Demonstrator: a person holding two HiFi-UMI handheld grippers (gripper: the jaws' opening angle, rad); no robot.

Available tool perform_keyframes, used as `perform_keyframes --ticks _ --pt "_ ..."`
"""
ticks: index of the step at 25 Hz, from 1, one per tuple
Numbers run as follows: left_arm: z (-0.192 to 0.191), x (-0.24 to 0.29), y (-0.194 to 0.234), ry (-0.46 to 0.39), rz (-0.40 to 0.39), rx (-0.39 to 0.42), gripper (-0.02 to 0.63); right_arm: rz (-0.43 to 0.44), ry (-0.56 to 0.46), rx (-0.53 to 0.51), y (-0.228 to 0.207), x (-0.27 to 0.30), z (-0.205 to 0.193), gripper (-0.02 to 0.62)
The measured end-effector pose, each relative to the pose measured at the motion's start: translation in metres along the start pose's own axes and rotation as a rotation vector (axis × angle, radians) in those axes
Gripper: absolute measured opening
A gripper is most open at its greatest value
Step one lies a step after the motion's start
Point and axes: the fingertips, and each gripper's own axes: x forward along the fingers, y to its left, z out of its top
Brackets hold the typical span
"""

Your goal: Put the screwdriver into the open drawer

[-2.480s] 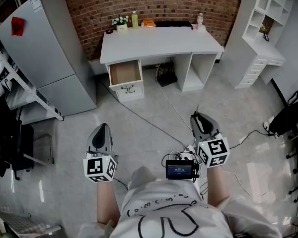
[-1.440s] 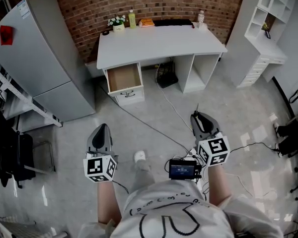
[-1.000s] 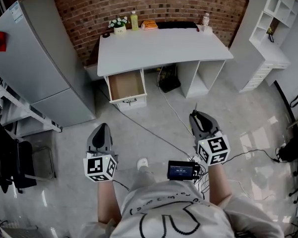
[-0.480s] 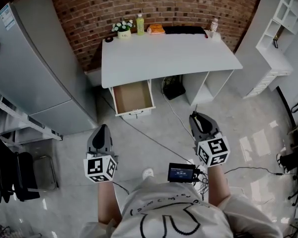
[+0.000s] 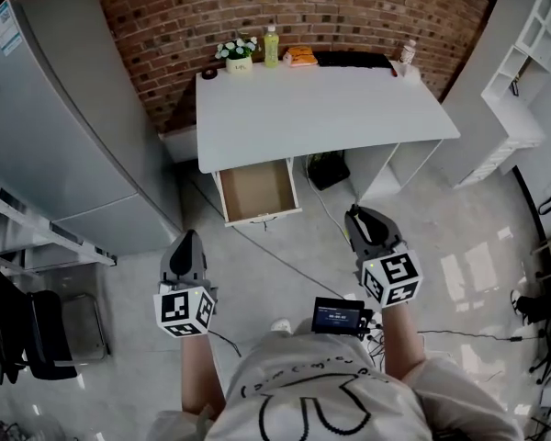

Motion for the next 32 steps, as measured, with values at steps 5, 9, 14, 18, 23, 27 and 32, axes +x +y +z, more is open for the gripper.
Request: perform_keyframes --ticks 5,9,14,18,23,27,32 --pt "-0.011 -0.002 0.024 0.021 0.032 0.003 0.008 0.044 0.010 -0.010 0.019 0.029 0.004 0.074" --pt "-0.018 -0.006 0.045 0.025 0.079 -0.019 0.008 0.094 0.033 -0.022 0.035 0.053 0.001 0.074" --pt "-0.026 -0.007 0.070 0.042 0.131 -0.041 0.008 0.156 0.047 -0.039 0.053 0.088 0.009 0.074" --pt "-0.032 -0.002 0.090 0.059 0.180 -0.054 0.008 0.209 0.055 -0.043 0.063 0.120 0.012 0.074" --pt "-0.031 0.021 0.118 0.069 0.228 -0.052 0.008 0.254 0.069 -0.039 0.064 0.167 0.014 0.074" --pt "-0.035 0.043 0.138 0.086 0.262 -0.053 0.008 0.299 0.078 -0.046 0.063 0.207 0.017 0.074" --pt "-0.037 0.074 0.158 0.099 0.313 -0.064 0.008 0.354 0.095 -0.045 0.053 0.260 0.019 0.074"
